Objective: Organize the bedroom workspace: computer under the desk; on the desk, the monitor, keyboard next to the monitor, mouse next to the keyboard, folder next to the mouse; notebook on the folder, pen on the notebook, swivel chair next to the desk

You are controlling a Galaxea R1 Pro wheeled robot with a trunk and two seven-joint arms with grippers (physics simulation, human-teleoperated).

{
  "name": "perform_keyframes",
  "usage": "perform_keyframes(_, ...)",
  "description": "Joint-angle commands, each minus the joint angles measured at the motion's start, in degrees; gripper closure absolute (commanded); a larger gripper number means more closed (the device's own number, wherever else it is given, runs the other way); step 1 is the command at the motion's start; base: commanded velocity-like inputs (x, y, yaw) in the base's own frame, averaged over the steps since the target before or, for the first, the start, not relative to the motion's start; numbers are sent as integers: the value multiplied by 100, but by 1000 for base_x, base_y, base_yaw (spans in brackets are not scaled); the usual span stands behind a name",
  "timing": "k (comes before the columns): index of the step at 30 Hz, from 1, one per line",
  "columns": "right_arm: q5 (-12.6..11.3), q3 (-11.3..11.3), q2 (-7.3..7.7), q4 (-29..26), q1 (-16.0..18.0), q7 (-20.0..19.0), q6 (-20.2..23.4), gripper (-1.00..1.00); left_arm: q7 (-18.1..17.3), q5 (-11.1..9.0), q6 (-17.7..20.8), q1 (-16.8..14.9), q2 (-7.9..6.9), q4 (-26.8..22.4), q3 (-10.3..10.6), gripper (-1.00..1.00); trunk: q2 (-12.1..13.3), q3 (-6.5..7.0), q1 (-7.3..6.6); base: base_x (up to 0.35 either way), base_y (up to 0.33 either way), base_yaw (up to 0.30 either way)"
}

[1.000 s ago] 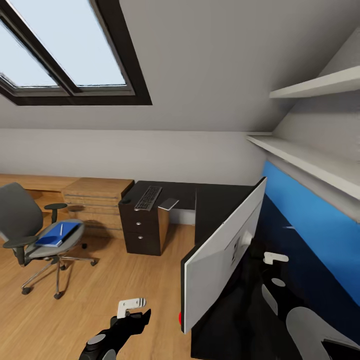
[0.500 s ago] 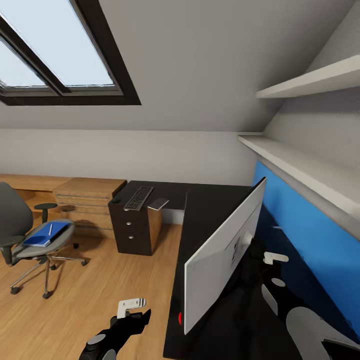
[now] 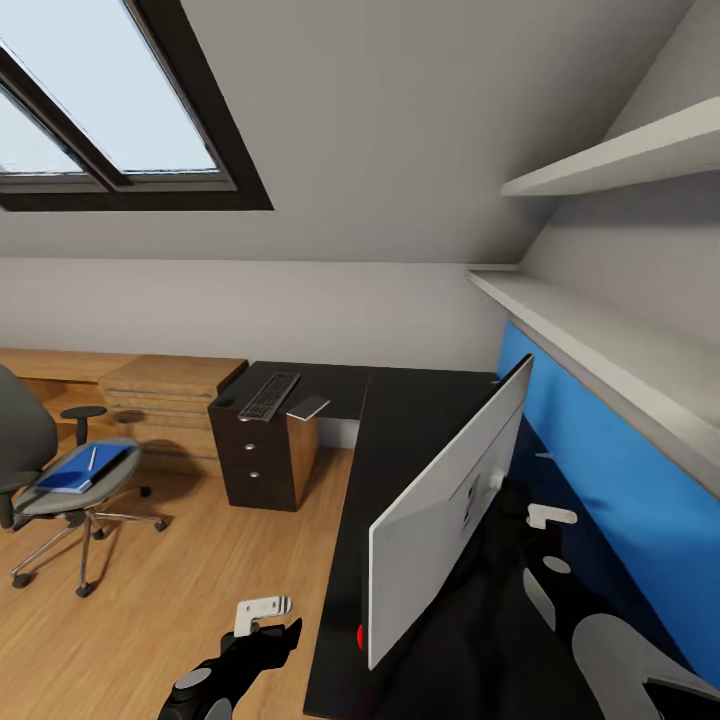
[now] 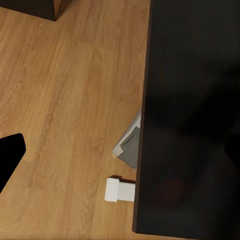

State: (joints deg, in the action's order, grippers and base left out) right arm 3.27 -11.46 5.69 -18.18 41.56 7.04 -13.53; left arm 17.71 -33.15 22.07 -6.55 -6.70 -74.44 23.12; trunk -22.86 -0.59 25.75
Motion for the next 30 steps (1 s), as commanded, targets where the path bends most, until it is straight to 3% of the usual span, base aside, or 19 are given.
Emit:
perform_keyframes(1,-34,-5,2,25,2,28,-27,100,58,-60,8,-4,-7,-10,17,-100,-5,-8,3,0,-2,0)
perform_keyframes(9,-50,-5,9,17,6,265,-27,100,58,-60,6,-4,-7,-10,17,-100,-5,-8,3,0,0,0)
perform_keyframes(30,-74,-21,11,17,3,270,-242,100,58,-63,-1,-4,-10,-10,17,-100,-5,-8,3,0,0,0)
